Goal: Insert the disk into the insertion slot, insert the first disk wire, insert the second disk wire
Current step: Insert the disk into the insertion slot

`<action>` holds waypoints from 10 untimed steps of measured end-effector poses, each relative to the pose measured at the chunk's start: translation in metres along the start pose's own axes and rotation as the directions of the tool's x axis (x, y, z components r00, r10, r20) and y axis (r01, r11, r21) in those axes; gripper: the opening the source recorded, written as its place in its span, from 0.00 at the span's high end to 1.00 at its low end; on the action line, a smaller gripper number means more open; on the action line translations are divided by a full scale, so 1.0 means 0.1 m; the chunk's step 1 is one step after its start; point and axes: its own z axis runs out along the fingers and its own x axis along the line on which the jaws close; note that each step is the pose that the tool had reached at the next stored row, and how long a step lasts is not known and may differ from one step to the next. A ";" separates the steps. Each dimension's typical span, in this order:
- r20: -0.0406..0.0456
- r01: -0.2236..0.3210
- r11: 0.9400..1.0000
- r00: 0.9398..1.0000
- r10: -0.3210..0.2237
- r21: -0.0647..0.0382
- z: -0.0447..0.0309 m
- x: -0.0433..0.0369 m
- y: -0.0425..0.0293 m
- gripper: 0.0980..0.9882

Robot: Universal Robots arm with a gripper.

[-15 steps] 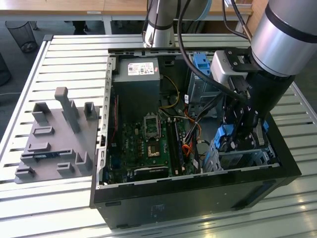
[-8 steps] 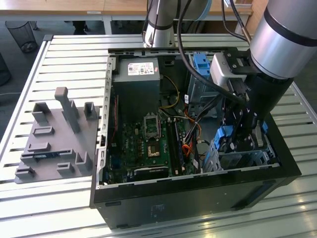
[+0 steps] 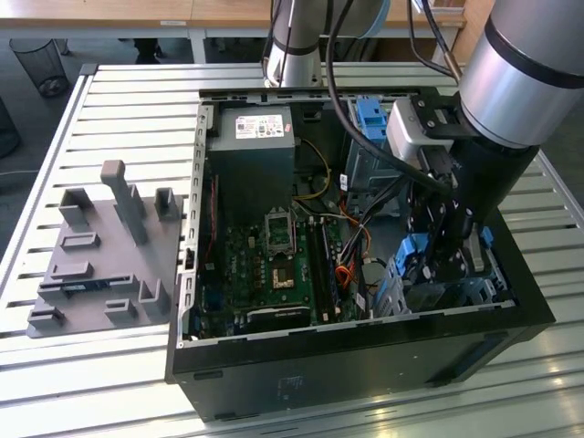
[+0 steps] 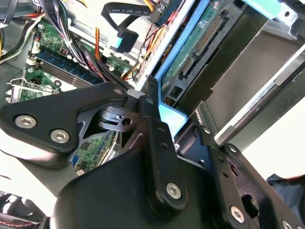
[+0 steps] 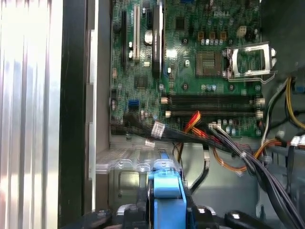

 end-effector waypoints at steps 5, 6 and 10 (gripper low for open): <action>0.000 0.000 1.000 1.000 0.000 0.000 -0.006 0.000 -0.001 0.62; 0.000 0.000 1.000 1.000 0.000 0.000 -0.013 0.000 -0.001 0.62; 0.000 0.000 1.000 1.000 0.000 0.000 -0.059 -0.001 0.001 0.64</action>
